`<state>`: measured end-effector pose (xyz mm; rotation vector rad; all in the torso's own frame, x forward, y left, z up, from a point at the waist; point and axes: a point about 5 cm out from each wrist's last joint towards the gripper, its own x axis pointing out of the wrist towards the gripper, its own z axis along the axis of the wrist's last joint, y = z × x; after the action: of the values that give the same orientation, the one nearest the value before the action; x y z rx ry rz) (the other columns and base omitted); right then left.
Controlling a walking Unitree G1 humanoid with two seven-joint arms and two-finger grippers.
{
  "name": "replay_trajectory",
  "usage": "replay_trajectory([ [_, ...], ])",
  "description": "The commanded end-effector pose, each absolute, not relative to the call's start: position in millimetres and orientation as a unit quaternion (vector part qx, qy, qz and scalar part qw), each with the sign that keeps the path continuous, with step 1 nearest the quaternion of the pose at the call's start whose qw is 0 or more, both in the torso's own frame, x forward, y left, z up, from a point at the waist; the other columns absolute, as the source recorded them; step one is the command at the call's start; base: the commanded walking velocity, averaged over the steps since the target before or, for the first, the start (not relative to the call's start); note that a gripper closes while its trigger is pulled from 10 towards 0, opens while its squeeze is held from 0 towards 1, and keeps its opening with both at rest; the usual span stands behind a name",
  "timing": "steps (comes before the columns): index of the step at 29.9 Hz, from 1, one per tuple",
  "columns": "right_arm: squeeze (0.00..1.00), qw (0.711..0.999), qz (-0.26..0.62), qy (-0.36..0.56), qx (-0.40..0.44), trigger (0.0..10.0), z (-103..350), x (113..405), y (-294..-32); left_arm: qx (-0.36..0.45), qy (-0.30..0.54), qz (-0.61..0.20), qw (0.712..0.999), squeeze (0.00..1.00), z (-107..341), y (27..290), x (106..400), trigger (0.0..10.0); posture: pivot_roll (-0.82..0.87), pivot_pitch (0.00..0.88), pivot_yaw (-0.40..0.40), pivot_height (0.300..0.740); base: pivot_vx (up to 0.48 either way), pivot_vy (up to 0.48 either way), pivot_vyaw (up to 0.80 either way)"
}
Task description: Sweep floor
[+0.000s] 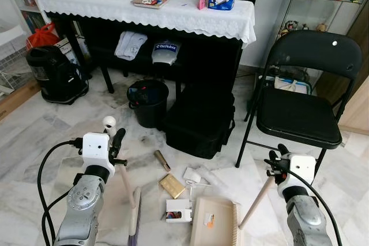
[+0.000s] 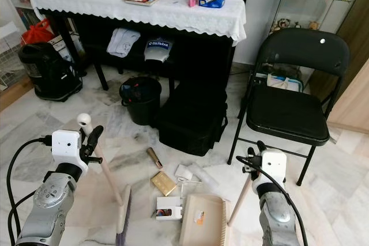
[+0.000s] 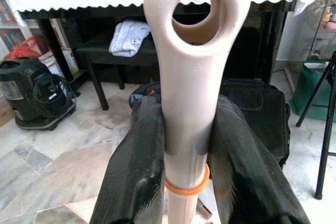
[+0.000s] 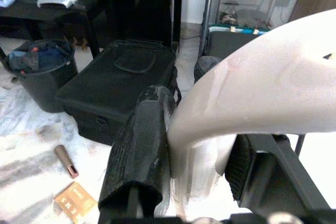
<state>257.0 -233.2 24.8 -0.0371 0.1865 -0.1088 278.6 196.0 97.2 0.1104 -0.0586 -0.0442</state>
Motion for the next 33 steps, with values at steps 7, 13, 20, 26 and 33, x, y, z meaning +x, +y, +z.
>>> replay_trajectory([
  [7,0.00,0.993,-0.066,0.094,-0.026,10.0,21,255,-233,0.071,-0.052,-0.024,0.996,0.00,104,195,279,10.0,0.00,0.000,0.014,0.740,0.000,0.000,0.00],
  [13,0.00,0.991,-0.072,0.106,-0.028,10.0,16,253,-235,0.072,-0.049,-0.023,0.996,0.00,102,196,278,10.0,0.00,0.000,0.019,0.740,0.000,0.000,0.00],
  [20,0.00,0.991,-0.082,0.101,-0.035,10.0,18,259,-237,0.064,-0.034,-0.009,0.997,0.00,91,196,277,10.0,0.00,0.000,0.016,0.740,0.000,0.000,0.00],
  [26,0.00,0.991,-0.082,0.101,-0.041,10.0,19,261,-240,0.035,-0.037,0.032,0.998,0.00,93,209,279,10.0,0.01,0.000,-0.001,0.740,0.000,0.000,0.00],
  [33,0.00,0.991,-0.077,0.100,-0.043,10.0,20,264,-240,0.033,-0.034,0.055,0.997,0.00,87,217,285,10.0,0.02,0.000,-0.026,0.740,0.000,0.000,0.00],
])
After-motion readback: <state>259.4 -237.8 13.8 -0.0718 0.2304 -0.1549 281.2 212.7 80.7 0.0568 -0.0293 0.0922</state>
